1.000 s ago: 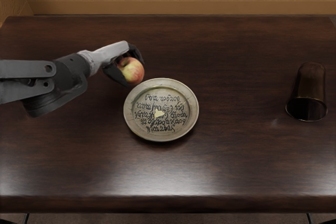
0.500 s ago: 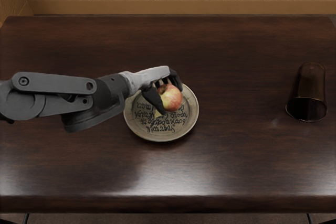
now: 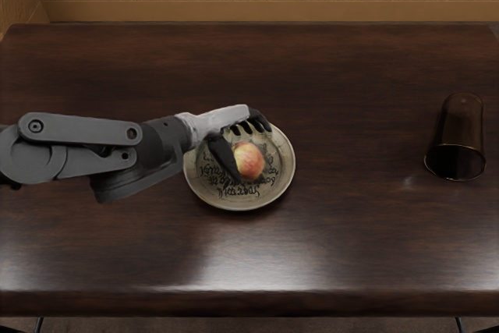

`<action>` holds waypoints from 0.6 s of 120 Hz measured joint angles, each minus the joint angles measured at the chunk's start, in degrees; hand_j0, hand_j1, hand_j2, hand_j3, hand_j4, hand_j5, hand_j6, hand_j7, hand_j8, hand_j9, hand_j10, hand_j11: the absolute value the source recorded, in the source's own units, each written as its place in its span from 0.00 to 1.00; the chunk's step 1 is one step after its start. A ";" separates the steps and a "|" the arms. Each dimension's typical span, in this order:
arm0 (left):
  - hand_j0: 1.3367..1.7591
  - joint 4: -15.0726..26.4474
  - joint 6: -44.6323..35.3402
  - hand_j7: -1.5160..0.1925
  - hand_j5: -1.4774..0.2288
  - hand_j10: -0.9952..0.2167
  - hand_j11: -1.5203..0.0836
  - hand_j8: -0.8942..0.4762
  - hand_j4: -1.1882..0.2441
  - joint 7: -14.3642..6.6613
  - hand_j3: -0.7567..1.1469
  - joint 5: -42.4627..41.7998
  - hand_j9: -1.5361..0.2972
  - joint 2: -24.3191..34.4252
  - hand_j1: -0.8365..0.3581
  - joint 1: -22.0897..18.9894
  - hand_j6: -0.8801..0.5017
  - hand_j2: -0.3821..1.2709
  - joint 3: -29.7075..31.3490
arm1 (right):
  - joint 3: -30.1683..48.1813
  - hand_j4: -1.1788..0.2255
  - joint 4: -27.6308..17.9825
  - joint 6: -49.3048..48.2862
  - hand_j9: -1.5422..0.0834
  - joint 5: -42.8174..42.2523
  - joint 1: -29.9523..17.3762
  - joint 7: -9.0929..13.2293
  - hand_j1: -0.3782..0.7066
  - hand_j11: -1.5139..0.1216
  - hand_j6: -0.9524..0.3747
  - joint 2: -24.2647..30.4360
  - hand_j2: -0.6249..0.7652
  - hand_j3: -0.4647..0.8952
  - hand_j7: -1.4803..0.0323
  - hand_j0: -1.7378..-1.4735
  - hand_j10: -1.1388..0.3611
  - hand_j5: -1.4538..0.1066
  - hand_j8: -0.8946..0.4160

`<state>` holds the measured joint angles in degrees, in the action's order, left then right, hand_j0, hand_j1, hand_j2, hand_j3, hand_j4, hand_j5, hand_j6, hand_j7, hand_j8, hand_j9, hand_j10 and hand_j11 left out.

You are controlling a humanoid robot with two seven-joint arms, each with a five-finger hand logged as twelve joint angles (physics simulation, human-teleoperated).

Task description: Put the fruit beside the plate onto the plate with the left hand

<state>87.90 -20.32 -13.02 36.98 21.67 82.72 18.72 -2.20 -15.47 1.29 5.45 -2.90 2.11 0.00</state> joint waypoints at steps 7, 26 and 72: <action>0.76 0.00 0.05 0.63 0.61 0.55 0.68 0.44 0.61 0.00 0.40 0.04 0.60 1.42 0.68 2.09 0.43 0.30 -0.07 | 0.00 0.82 0.00 0.01 0.92 0.00 0.00 0.00 0.06 0.90 0.69 0.00 0.44 0.34 0.95 0.30 0.74 0.91 0.66; 0.76 0.05 5.48 0.67 0.64 0.58 0.71 0.46 0.63 0.01 0.40 -4.11 0.63 13.41 0.71 2.89 0.44 0.28 -4.69 | 0.00 0.82 0.00 0.00 0.92 0.00 0.00 0.00 0.06 0.90 0.69 0.00 0.44 0.34 0.95 0.30 0.74 0.91 0.66; 0.76 0.06 34.69 0.69 0.67 0.61 0.74 0.46 0.65 0.04 0.40 -28.11 0.65 34.98 0.73 -0.37 0.45 0.27 -8.92 | 0.00 0.82 0.00 -0.03 0.92 0.00 0.00 0.00 0.06 0.90 0.69 0.00 0.44 0.34 0.95 0.30 0.74 0.91 0.66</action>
<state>87.96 14.37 -12.98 8.88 56.65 82.35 9.80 -2.20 -15.47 1.27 5.45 -2.90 2.11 0.00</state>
